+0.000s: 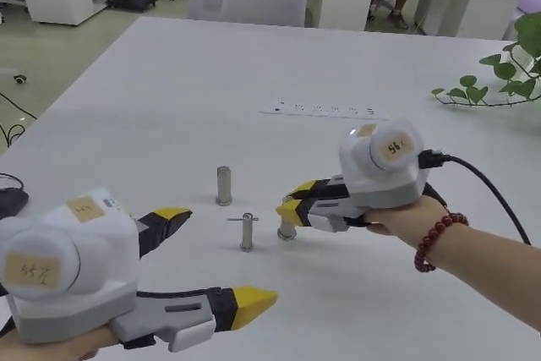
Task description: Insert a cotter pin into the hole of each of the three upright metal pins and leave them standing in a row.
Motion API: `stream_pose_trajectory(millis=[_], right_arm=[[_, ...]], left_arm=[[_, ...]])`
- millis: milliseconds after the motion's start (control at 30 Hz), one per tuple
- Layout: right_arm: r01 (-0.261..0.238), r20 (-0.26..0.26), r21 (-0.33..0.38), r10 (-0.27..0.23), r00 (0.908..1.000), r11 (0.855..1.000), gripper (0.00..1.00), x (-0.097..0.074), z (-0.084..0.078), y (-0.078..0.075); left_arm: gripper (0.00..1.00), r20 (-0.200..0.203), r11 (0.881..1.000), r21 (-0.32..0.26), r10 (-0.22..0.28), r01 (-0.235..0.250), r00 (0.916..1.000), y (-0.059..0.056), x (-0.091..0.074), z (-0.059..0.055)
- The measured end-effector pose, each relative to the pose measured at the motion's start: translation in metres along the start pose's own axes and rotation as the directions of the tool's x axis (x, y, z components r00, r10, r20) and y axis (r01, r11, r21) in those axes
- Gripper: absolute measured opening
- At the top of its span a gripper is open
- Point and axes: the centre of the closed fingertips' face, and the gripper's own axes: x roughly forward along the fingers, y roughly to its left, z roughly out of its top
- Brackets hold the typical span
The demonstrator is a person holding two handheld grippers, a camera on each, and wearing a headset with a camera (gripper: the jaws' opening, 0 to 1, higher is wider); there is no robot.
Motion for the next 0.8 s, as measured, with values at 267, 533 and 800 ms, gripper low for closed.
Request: stream_pose_trajectory(millis=[267, 533, 800], right_arm=[[0.005, -0.004, 0.020, -0.005, 1.0000, 1.000, 0.13, -0.008, -0.008, 0.006], [0.002, -0.010, 0.029, -0.001, 0.9999, 1.000, 0.13, -0.013, -0.016, 0.017], [0.006, -0.020, 0.047, -0.005, 0.9998, 0.999, 0.13, -0.014, -0.025, 0.022]], left_arm=[[0.84, -0.003, 1.000, 0.004, -0.006, 0.006, 1.0000, -0.006, -0.001, -0.001], [0.83, -0.004, 1.000, 0.002, -0.011, 0.011, 0.9999, -0.010, -0.002, -0.002], [0.82, -0.002, 1.000, 0.004, -0.012, 0.012, 0.9999, -0.011, -0.002, -0.001]])
